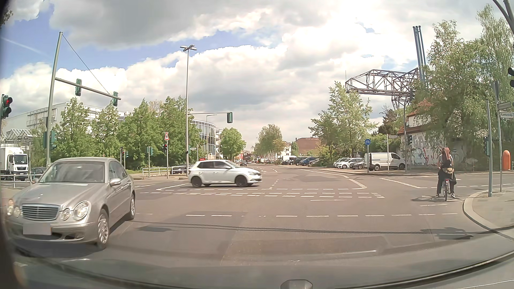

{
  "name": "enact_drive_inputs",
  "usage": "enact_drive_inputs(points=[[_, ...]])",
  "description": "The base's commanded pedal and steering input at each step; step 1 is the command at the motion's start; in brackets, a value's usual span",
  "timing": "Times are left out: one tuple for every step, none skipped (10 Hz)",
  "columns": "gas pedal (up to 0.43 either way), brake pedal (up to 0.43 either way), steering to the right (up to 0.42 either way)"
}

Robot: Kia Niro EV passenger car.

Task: Follow the waypoints while adhering to traffic rules and regulations

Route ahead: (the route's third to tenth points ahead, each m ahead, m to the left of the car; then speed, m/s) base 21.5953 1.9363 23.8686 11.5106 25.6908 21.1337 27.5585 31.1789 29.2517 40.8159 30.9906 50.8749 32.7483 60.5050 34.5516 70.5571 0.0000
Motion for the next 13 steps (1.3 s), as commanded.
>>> enact_drive_inputs(points=[[0.000, 0.360, -0.005], [0.000, 0.305, -0.005], [0.000, 0.213, -0.005], [0.000, 0.256, -0.005], [0.000, 0.274, -0.005], [0.000, 0.323, -0.005], [0.000, 0.341, -0.005], [0.000, 0.348, -0.005], [0.000, 0.348, -0.005], [0.000, 0.348, -0.005], [0.000, 0.348, -0.005], [0.000, 0.348, -0.005], [0.000, 0.348, -0.005]])
